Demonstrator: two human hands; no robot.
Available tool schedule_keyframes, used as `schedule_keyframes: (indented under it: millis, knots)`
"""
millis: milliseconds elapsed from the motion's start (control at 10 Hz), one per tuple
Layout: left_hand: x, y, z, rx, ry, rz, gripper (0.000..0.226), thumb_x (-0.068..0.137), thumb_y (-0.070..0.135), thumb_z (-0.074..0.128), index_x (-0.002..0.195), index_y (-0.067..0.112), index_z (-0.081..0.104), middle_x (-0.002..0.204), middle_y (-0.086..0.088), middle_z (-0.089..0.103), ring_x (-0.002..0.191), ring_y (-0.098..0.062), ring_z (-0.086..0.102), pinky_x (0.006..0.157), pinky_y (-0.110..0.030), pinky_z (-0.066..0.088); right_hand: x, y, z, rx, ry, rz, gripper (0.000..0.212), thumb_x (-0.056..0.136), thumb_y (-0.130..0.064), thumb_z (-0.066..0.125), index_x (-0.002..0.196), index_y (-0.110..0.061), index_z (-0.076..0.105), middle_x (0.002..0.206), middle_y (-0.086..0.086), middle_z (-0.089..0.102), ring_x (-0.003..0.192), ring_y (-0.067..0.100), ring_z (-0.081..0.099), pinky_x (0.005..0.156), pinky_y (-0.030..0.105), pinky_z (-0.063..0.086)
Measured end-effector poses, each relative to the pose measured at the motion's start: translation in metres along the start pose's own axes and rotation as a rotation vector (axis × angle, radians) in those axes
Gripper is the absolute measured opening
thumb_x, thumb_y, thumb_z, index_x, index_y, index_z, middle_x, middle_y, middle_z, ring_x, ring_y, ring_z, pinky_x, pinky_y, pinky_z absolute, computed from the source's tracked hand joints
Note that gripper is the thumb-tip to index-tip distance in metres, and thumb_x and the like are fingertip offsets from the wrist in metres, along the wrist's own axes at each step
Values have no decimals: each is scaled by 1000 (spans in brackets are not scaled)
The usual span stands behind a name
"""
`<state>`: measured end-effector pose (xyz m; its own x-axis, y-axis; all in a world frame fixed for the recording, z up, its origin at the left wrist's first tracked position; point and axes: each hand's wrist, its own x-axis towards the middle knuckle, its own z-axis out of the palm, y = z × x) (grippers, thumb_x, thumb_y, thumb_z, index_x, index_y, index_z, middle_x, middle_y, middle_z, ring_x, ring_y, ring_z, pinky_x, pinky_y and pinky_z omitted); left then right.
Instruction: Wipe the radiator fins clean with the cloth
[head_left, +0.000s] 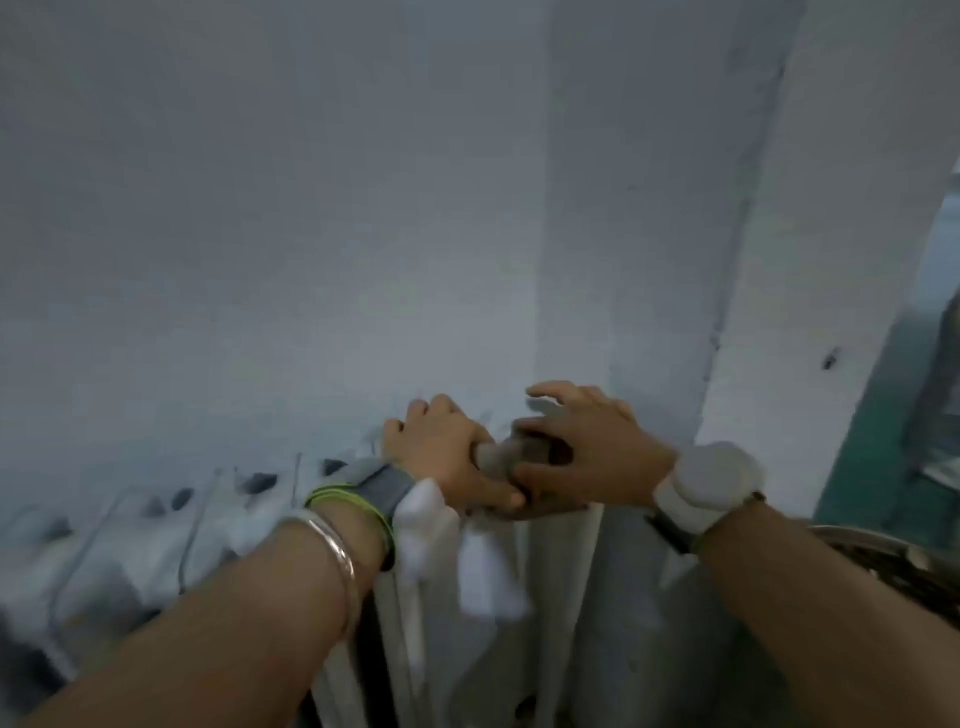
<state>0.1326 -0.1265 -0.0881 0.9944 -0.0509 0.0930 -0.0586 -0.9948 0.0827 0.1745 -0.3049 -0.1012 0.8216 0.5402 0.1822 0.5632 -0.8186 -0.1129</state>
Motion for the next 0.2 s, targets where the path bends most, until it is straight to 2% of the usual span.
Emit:
schedule_keyframes:
  millis: [100, 200]
  knots:
    - [5, 7, 5, 80, -58, -23, 70, 59, 70, 69, 116, 33, 54, 121, 4, 48, 116, -21, 42, 94, -38, 35, 11, 0, -9, -136, -183, -6, 65, 74, -75, 51, 125, -36, 53, 137, -7, 46, 124, 22, 43, 102, 38, 31]
    - [0, 16, 4, -1, -187, -34, 77, 70, 60, 68, 133, 25, 41, 137, 0, 43, 128, -24, 38, 106, -44, 29, 7, 9, -8, -149, -268, -28, 66, 80, -69, 53, 136, -36, 42, 132, -3, 55, 118, 24, 52, 98, 32, 35]
